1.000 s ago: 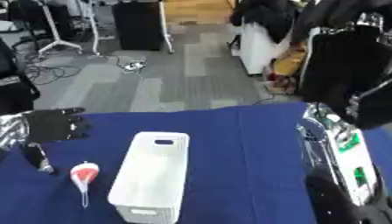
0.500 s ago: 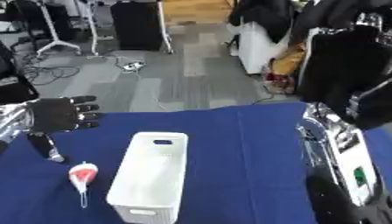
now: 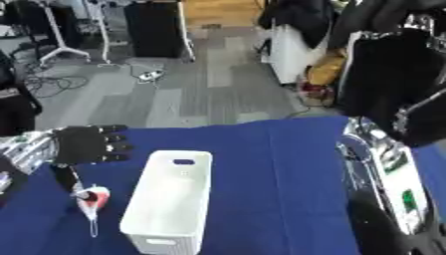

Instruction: Pick up objects on the table and place them in the box.

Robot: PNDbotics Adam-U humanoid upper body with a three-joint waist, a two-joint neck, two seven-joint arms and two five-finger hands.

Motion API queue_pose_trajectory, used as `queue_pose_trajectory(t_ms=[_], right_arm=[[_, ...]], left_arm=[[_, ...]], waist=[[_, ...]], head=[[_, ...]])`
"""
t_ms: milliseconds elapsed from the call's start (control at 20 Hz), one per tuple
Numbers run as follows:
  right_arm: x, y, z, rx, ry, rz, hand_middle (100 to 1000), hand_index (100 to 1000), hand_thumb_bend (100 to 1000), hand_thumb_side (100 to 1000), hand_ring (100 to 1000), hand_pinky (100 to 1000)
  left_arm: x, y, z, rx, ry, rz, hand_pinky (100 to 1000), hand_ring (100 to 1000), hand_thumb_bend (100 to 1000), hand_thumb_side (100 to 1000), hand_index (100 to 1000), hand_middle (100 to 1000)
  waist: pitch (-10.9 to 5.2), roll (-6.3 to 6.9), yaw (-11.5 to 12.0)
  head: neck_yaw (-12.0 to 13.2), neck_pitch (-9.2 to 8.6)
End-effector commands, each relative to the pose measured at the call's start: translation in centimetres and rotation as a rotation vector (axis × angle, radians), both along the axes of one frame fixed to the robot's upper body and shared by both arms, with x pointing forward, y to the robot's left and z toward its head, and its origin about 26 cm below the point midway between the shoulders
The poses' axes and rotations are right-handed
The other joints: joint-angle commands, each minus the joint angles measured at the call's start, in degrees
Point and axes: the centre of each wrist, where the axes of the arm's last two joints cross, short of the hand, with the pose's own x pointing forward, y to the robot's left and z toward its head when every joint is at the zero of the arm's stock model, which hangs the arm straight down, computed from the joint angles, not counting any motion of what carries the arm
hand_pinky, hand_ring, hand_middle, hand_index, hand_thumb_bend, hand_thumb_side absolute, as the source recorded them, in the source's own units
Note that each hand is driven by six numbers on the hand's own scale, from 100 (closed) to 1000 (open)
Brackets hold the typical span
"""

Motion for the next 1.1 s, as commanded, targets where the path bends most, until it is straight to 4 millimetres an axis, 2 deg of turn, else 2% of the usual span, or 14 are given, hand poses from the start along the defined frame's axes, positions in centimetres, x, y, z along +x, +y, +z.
queue_pose_trajectory(t_ms=[50,150,250,500,1100], right_arm=[[-0.3,0.1,0.8,-0.005,-0.03,0.008,380,577,100,1000,410,275],[-0.3,0.1,0.8,-0.005,-0.028,0.009,380,577,100,1000,410,274],[-0.3,0.0,0.8,-0.006,-0.027,0.009,380,577,100,1000,410,274],[-0.3,0.0,0.8,-0.006,-0.024,0.012,378,576,100,1000,409,273],[-0.3,0.1,0.8,-0.002,-0.02,0.016,373,571,100,1000,406,272]], left_arm=[[0.3,0.7,0.9,-0.096,0.247,-0.198,1000,896,562,1000,964,939],[0.3,0.4,0.8,-0.044,0.246,-0.199,1000,904,621,1000,980,944],[0.3,0.2,0.7,-0.002,0.245,-0.201,1000,908,643,1000,981,940],[0.2,0.3,0.3,0.065,0.253,-0.192,1000,910,644,1000,996,940],[0.4,-0.1,-0.6,0.086,0.269,-0.177,1000,905,621,1000,1000,942]], waist=[[-0.58,-0.03,-0.03],[-0.6,-0.04,0.0],[-0.62,-0.04,0.02],[-0.63,-0.06,0.08],[-0.6,-0.15,-0.01]], head=[[0.57,-0.07],[0.55,-0.05],[0.61,-0.01],[0.58,0.03],[0.52,0.04]])
